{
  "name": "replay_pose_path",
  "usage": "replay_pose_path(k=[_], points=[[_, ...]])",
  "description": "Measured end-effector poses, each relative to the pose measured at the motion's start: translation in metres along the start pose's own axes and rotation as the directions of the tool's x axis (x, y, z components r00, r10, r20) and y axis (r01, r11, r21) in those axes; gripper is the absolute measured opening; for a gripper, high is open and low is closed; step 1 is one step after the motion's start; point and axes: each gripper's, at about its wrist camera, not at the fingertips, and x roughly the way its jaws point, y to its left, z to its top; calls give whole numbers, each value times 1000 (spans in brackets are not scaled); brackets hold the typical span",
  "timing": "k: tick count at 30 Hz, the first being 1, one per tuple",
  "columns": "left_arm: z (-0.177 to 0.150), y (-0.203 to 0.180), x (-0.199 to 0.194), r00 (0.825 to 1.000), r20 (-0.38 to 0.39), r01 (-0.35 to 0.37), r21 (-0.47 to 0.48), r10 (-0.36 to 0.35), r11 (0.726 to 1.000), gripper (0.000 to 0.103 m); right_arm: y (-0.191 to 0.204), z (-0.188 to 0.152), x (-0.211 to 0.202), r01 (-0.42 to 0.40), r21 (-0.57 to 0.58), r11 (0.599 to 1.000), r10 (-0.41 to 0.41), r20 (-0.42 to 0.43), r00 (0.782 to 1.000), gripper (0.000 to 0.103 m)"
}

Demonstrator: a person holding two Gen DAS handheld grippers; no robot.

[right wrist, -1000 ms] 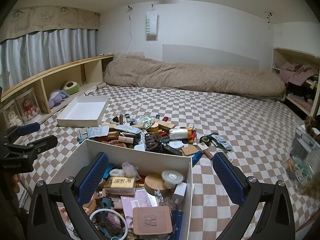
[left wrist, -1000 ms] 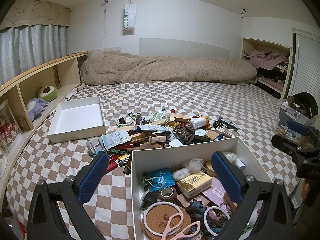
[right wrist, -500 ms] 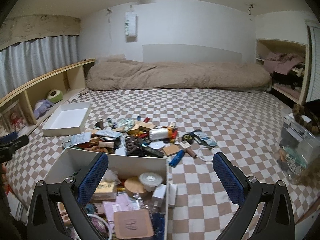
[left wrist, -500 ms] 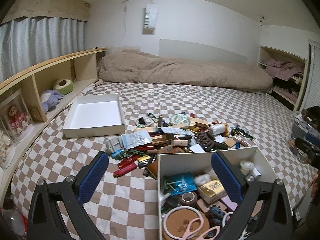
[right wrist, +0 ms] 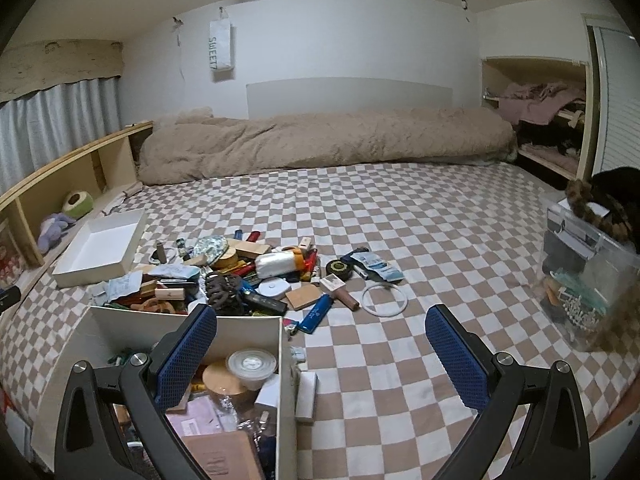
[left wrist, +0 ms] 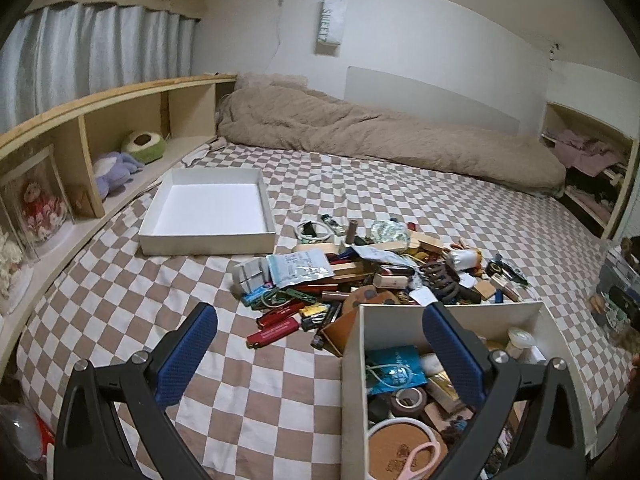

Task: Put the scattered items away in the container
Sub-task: 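Move the left tool to the red lighter while the right tool approaches the white ring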

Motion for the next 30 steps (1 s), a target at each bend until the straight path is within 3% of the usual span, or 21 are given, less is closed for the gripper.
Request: replay_pose_path(k=[3,10,18,30], points=[[-1,7,11,999,-10,-35,7,35,999,103,-5,-2,7,11,5,1000,-11,0,1000,103],[-9,23,44,996,-91,23,-20,-25,1000,103,-17,-7,28,56,30,998,-55,-20,998,103],[-26,46,90,979,-203,11,-107,-33,994,103,-39,-20,64,101,80,992,-93,-98,991,103],[-30,73,141,971,-238,-46,-142,11,989,101,-66,-55,117,142,129,981,-112,-217,970,103]])
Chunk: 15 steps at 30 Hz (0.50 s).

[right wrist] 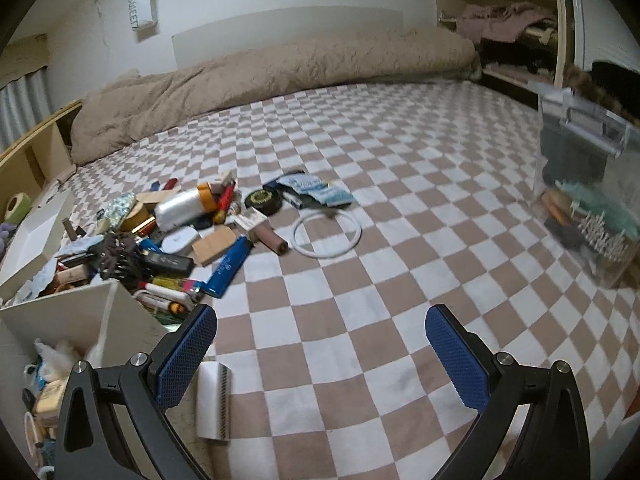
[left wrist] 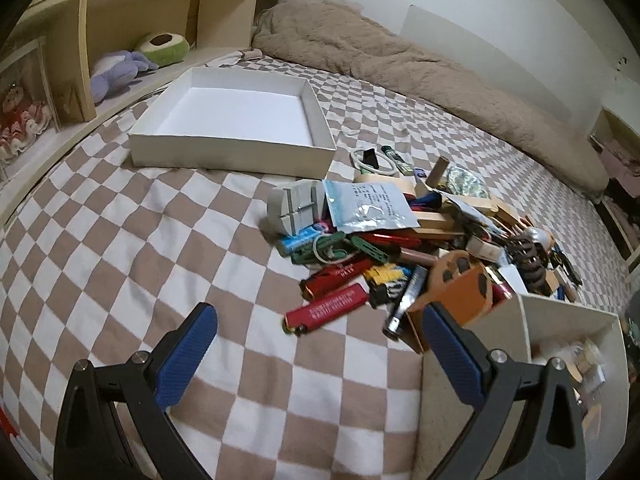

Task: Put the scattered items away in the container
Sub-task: 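Move the left tool to the red lighter while the right tool approaches the white ring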

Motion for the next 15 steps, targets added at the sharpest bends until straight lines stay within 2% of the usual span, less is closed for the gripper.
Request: replay_pose_path(k=[5,10,12,15], points=[[1,3,21,1000,-24,-2,0,2,1000,101,-7,-9,24,17,33,999,-15,-72,997,103],[-3,4,49,996,-90,13,-38,-17,999,101,-20,-16,41,22,108,994,-6,-139,990,103],[-4,1,58,994,-107,-8,-22,6,1000,101,-24,-19,46,25,124,992,-5,-162,987,103],[-10,-6,70,986,-134,-93,71,102,993,101,-25,-21,51,36,119,992,-14,-180,984,103]])
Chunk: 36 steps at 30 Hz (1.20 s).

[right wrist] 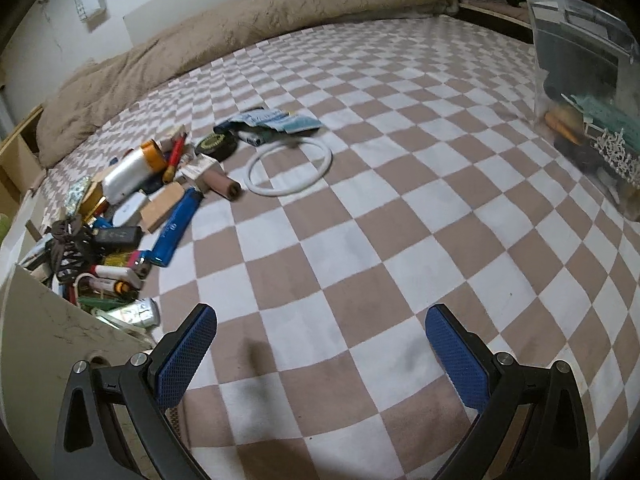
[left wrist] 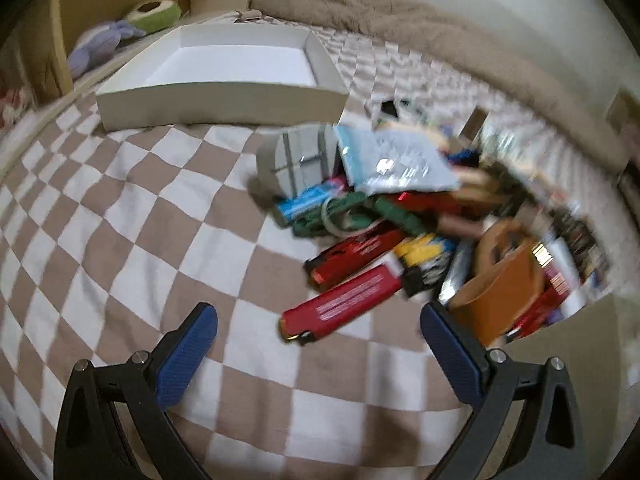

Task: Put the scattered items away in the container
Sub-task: 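Move the left tool to the red lighter while the right tool approaches the white ring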

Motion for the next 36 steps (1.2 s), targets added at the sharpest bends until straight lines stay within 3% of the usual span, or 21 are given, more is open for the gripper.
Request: replay_pose_path(k=[4,11,14,18,21,25,31,36], points=[[-6,-1,13,990,-19,-139,80,141,987,103,5,-1,6,10,-16,1000,-10,-16,1000,103],[5,24,16,983,11,-184,-1,184,983,103,17,-7,14,47,-81,996,-50,-33,998,103],[6,37,16,986,13,-167,-40,168,985,103,21,-10,17,62,-103,993,-66,-32,997,103],[7,36,17,986,19,-163,-5,163,987,103,22,-11,20,67,-108,992,-71,-34,997,103],[5,26,15,998,25,-66,46,65,997,103,22,-11,21,63,-103,993,-67,-36,997,103],[10,12,17,1000,15,-11,47,10,999,103,22,-12,22,76,-112,991,-80,-32,996,103],[17,-14,35,996,17,-86,129,85,988,103,18,-12,22,70,-108,992,-73,-26,997,103],[18,-8,36,998,34,-62,98,59,993,103,18,-12,22,72,-115,991,-76,-32,997,103]])
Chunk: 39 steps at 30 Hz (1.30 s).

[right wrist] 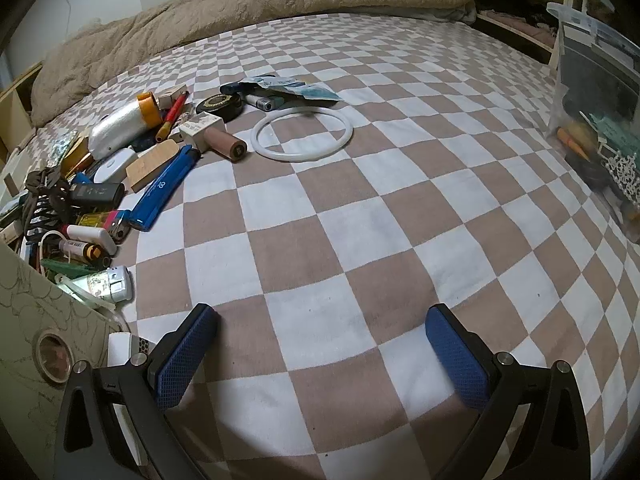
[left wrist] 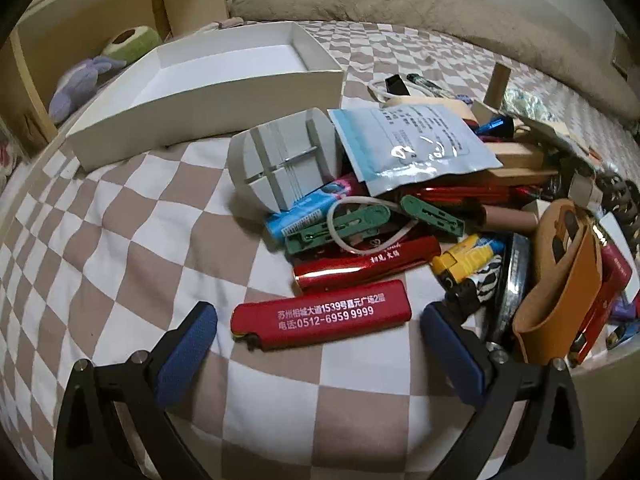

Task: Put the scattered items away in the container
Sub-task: 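Move the left tool to the red lighter while the right tool approaches the white ring, then close the left gripper on the red lighter while the right gripper grasps the white ring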

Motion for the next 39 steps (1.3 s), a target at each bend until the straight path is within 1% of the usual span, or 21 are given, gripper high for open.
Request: replay_pose_path(k=[2,3,5,7,9,11,12,15,18,20,21,25,28,29,30,32,34,36,37,38,39], points=[[-2,2,-2,1000,11,-7,-8,7,1000,95,5,6,2,14,-48,999,-15,-24,1000,103],[-4,4,-4,1000,17,-9,-12,9,1000,93,8,12,2,25,-76,997,-27,-27,999,103],[-5,10,-7,1000,30,1,-37,0,999,86,11,23,2,45,-103,994,-47,-10,999,103],[-6,14,-8,999,37,8,-61,-5,998,82,13,37,4,14,-97,995,-14,2,1000,103],[-8,13,-9,999,51,0,-63,3,998,82,12,51,11,-53,-47,997,53,4,999,103],[-11,5,-8,997,65,-37,-41,39,999,82,13,63,18,-89,-15,996,89,6,996,103],[-13,1,-8,995,75,-65,-23,66,998,82,14,73,23,-92,-6,996,92,12,996,103],[-15,-5,-7,991,92,-100,-3,100,995,82,11,93,32,-91,43,995,90,31,995,103],[-16,-4,-6,990,97,-100,-6,100,995,82,5,112,46,-118,115,986,116,26,993,103],[-16,-4,-6,990,100,-103,-4,103,995,82,2,119,57,-106,147,983,106,8,994,103],[-16,-4,-5,989,100,-106,-2,106,994,82,-1,125,65,-86,164,983,88,-6,996,103],[-16,-5,-5,988,102,-114,2,113,993,82,-5,132,80,-35,188,981,41,-27,999,103],[-16,-6,-5,987,103,-122,6,121,992,82,9,136,89,35,127,991,-28,-57,998,103],[-16,-6,-5,987,103,-121,5,120,993,82,15,135,93,71,90,993,-65,-72,995,103],[-16,-6,-5,988,103,-120,4,119,993,82,21,134,94,104,59,993,-100,-64,993,103],[-16,-6,-5,988,103,-120,4,119,993,82,21,131,92,97,65,993,-94,-52,994,103],[-16,-6,-4,988,103,-119,4,118,993,82,18,126,91,77,58,995,-76,-17,997,101],[-16,-6,-5,988,103,-115,1,114,993,82,16,119,85,62,50,997,-63,14,998,95],[-16,-5,-5,988,103,-112,-1,111,994,82,15,116,82,54,49,997,-56,26,998,87],[-16,-4,-6,989,104,-110,-3,110,994,82,14,112,78,48,45,998,-49,39,998,84],[-16,-4,-6,989,104,-108,-4,108,994,82,14,107,73,35,40,999,-37,50,998,84]])
